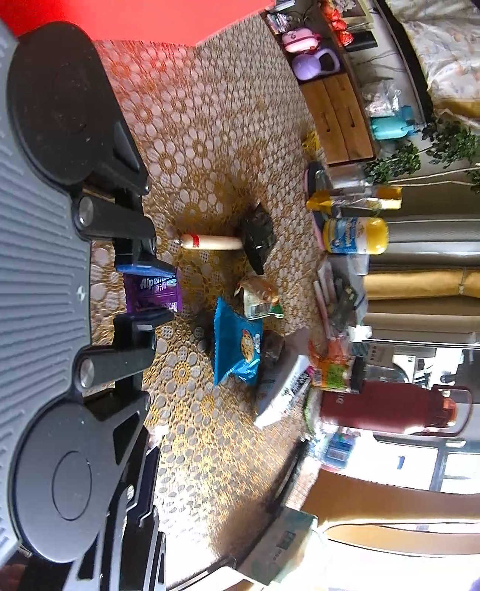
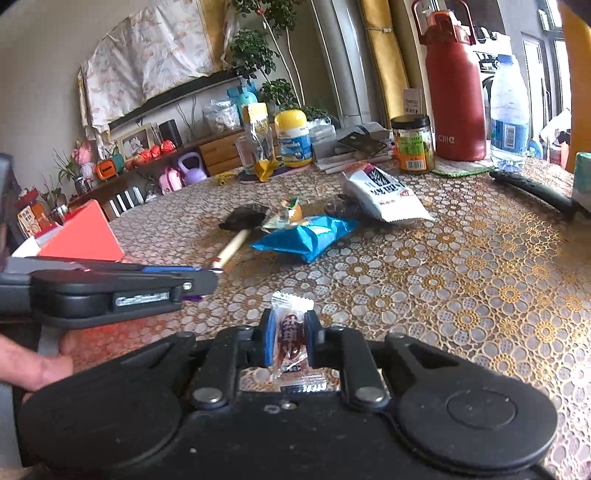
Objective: Organize snacks
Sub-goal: 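Carry both held candies over the white box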
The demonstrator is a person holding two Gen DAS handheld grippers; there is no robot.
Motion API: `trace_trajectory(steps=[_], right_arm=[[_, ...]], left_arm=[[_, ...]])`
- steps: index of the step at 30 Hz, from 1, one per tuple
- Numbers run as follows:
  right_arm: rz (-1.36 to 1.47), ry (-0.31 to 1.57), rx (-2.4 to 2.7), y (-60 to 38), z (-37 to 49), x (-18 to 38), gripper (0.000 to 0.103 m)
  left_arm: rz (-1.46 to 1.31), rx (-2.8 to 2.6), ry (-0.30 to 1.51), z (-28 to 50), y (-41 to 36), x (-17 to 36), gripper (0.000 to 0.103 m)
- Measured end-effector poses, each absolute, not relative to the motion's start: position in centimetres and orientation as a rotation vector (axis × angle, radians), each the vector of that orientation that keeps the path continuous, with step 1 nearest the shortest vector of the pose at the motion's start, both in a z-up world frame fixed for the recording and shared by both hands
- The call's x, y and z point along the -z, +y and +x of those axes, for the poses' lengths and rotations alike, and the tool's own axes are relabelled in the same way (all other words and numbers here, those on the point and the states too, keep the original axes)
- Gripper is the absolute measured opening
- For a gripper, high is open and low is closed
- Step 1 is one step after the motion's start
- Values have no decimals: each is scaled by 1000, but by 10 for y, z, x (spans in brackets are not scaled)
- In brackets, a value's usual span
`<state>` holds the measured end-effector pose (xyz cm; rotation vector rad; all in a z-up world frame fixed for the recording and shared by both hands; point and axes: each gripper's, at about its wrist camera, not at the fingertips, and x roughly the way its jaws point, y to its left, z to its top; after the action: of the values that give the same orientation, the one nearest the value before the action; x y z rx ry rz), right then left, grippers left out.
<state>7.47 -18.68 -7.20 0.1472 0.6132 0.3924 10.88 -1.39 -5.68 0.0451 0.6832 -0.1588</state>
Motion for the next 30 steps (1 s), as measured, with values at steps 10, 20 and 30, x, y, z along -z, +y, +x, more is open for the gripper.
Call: trace_trajectory(steps=[10,20,30], right_arm=[[128,528,-444,-173,46,31,14],[73,448,-550,-134,21,-4,14],[-8,403,-683,-75,-3,-25,14]], left_arm=[[-14,139,583,45,14,8,19],[-35,74,492,-14,51,-24,19],[-77,-31,452,-53,99,-34,19]])
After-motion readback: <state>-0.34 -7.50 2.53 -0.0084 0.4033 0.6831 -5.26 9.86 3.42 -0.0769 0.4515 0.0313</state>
